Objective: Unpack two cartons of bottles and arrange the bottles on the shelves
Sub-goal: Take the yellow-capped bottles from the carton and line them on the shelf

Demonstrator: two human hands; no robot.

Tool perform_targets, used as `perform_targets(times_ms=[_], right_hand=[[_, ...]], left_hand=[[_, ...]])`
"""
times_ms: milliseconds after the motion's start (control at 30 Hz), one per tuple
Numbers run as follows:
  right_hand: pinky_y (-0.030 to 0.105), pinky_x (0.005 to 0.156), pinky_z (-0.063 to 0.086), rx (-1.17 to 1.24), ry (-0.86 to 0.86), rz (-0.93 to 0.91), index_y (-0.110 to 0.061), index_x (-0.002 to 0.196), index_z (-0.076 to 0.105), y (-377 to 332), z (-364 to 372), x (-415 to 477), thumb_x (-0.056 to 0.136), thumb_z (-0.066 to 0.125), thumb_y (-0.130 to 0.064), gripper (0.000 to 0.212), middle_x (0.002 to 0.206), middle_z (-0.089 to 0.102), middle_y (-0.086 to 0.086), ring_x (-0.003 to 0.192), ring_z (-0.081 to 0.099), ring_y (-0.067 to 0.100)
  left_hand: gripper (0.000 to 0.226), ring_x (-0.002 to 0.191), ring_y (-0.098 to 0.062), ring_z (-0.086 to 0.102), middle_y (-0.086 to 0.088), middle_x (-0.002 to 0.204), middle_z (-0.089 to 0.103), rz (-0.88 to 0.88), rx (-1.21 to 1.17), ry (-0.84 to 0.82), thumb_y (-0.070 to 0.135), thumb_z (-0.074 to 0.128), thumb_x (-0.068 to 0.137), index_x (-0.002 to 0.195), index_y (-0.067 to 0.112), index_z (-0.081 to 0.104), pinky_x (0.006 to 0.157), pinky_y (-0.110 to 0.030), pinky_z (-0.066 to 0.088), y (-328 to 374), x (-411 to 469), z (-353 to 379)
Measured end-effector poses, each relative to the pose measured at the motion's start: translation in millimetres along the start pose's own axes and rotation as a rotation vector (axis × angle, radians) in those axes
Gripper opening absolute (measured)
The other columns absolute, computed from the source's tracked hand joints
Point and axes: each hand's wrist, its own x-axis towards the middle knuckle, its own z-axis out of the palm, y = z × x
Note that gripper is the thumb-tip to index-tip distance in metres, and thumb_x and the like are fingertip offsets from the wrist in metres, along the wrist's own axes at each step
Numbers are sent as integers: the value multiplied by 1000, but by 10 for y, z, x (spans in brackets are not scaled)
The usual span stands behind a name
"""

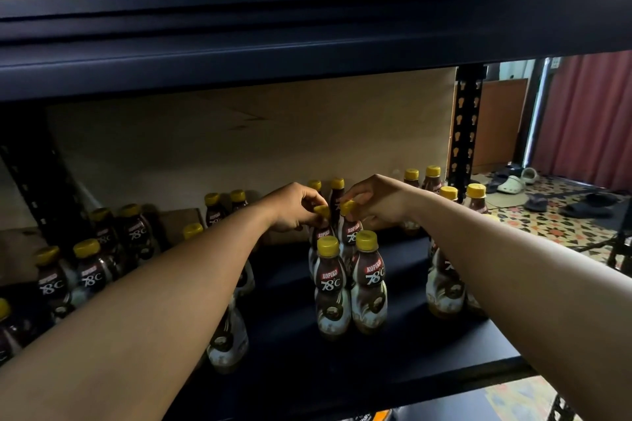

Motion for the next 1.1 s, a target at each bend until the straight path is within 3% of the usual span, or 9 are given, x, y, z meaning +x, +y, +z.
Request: perform_targets(times_ms=[67,167,300,500,700,867,1000,1100], right_hand=[[19,69,58,-18,-9,1,-17,127,68,5,0,-13,89,78,-14,39,106,69,-6,91,68,10],[11,65,53,-57,-19,-13,-12,130,66,24,8,-14,92,73,-11,38,98,63,-15,82,64,3],[11,56,50,11,-11,27,-11,120,66,48,7,-16,94,70,-6,27,88,62,-10,69,62,0],[18,53,48,93,16,53,-14,121,70,42,27,-20,88,76,-4,35,84,68,-1,58,62,0],[17,58,51,60,20,33,-21,119,68,22,44,-8,87,78,-8,36,101,71,1,80,66,11],[24,69,57,97,8,64,-23,121,68,21,40,-8,87,78,-8,38,111,71,6,93,70,18],[18,60,49,127,12,86,-19,125,67,44,31,-26,86,79,-8,42,74,65,-16,76,64,7],[7,82,36,13,14,79,-19,142,57,50,-57,-80,91,74,-22,54,84,48,-26,105,48,6]], left_hand=[[26,102,-16,65,5,108,70,-2,4,-3,30,83,81,104,33,71,90,-39,57,-8,4,2],[26,102,-16,65,6,108,70,-14,4,2,30,84,80,102,34,72,89,-41,59,-12,-8,2],[24,102,-17,65,6,108,70,-9,7,1,30,84,80,100,36,71,89,-43,59,13,-31,7],[24,104,-19,64,3,110,69,-15,18,12,27,82,82,101,34,69,91,-45,57,69,-78,20],[23,104,-18,64,3,111,68,-22,11,39,25,81,84,100,36,68,91,-43,58,84,-102,37],[30,106,-17,63,3,113,67,-24,3,38,25,82,83,109,30,70,93,-43,57,93,-132,42],[50,116,-14,55,7,125,60,-19,58,40,34,81,83,129,25,64,94,-31,45,144,-172,27],[54,111,-13,59,3,122,64,-26,52,52,39,77,86,134,22,61,89,-31,50,186,-208,-7]])
